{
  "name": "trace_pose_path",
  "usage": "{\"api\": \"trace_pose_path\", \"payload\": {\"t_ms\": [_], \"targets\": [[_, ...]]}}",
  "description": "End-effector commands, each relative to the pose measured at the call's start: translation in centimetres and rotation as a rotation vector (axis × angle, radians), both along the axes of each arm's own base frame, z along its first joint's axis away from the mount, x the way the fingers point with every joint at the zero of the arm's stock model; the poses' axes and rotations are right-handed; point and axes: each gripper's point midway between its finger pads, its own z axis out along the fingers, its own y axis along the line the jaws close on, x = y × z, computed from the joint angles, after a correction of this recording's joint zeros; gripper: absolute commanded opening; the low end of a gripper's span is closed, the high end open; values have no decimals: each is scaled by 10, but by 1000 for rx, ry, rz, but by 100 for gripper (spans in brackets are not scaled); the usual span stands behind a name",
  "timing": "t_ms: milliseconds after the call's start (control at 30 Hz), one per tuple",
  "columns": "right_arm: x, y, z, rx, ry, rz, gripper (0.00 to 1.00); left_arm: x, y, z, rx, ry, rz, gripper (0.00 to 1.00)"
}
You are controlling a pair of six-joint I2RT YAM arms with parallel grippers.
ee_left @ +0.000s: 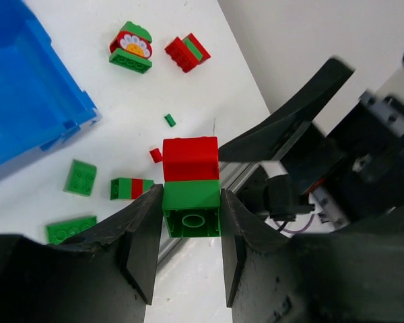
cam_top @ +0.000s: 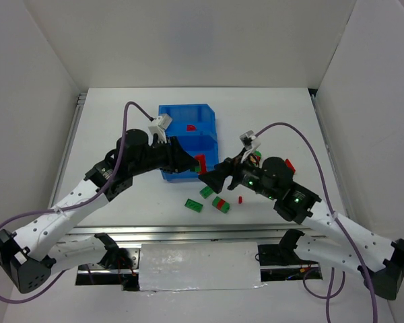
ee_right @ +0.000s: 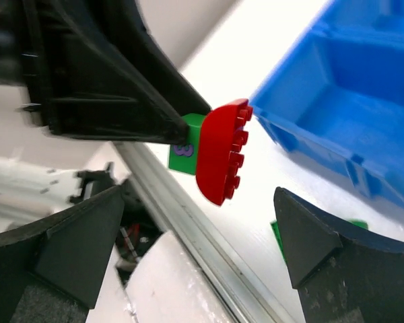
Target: Sort the legos into containers by color
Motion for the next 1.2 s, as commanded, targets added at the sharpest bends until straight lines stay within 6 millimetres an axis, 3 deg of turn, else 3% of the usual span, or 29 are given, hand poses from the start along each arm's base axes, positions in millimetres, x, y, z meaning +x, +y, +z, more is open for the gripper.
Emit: {"api": "trace_pose_path", "payload": {"t_ms": [0, 67, 100, 133, 267, 333, 600, 700, 900, 1000, 1067, 1167], "targets": [[-41, -6, 37, 125, -122, 282, 100, -10, 1, 45, -31, -203, -84, 0], [-47, -15, 46, 153, -168, 328, 100, -20, 0, 50, -37, -278, -146, 0], [-55, -13, 46, 161, -175, 378, 100, -36, 0, 52, -68, -305, -214, 0], [-55, -13, 49, 164, -179, 382, 100, -42, -2, 64, -110, -364, -247, 0], [-49, -4, 56, 165, -178, 402, 100, -94, -3, 85, -243, -516, -487, 0], [-54, 2, 69, 201, -200, 466, 99, -110, 1, 94, -290, -578, -547, 0], [-69, 12, 84, 284, -234, 597, 89, -109, 1, 92, -287, -592, -541, 0], [-74, 12, 84, 304, -241, 627, 79, -105, 0, 89, -286, -586, -519, 0], [-73, 13, 78, 295, -247, 628, 44, -98, -1, 89, -273, -591, -496, 0], [-74, 13, 79, 289, -257, 637, 38, -95, -3, 87, -256, -590, -496, 0], [-72, 12, 80, 289, -264, 620, 0, -94, -1, 90, -254, -610, -484, 0], [-66, 10, 75, 255, -281, 581, 0, -87, 3, 89, -237, -637, -423, 0]]}}
